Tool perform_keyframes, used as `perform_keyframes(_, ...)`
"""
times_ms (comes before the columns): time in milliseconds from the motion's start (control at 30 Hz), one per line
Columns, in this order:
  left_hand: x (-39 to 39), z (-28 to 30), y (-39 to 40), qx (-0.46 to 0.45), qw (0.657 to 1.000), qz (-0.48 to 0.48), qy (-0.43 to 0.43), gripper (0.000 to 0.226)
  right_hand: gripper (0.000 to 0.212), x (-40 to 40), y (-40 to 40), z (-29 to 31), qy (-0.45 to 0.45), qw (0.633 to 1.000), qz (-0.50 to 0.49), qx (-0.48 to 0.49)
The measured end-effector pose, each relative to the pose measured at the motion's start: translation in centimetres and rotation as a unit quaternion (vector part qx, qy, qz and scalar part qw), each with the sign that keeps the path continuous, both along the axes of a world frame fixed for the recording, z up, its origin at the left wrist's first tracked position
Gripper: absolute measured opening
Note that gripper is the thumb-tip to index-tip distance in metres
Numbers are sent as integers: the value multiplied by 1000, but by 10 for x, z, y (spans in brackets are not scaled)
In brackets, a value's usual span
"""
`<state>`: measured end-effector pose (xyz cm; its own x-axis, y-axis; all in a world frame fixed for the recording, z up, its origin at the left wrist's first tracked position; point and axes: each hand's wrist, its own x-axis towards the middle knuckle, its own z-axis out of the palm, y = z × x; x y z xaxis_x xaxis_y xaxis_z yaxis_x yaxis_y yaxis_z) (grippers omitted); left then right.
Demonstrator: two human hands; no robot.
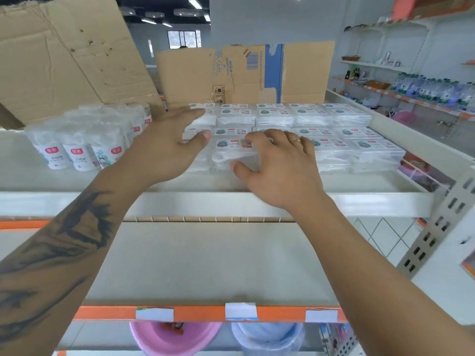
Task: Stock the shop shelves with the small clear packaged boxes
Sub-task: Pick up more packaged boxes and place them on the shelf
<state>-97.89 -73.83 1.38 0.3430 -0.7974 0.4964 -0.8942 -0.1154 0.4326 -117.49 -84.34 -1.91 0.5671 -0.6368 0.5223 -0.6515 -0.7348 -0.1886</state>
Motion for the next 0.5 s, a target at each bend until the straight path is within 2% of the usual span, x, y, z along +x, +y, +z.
perform_keyframes(133,-27,-14,39,9,998,-6,-58,62,66,-7,15,-1,-49,999,-12,-14)
perform_keyframes(333,-40,-32,104,39,996,-23,-83,59,55,-32,79,-35,-105,993,-13,-56)
perform_keyframes(500,-34,-72,175,39,996,-1,-76,55,53,-31,147,-71,-122,990,-19,-65)
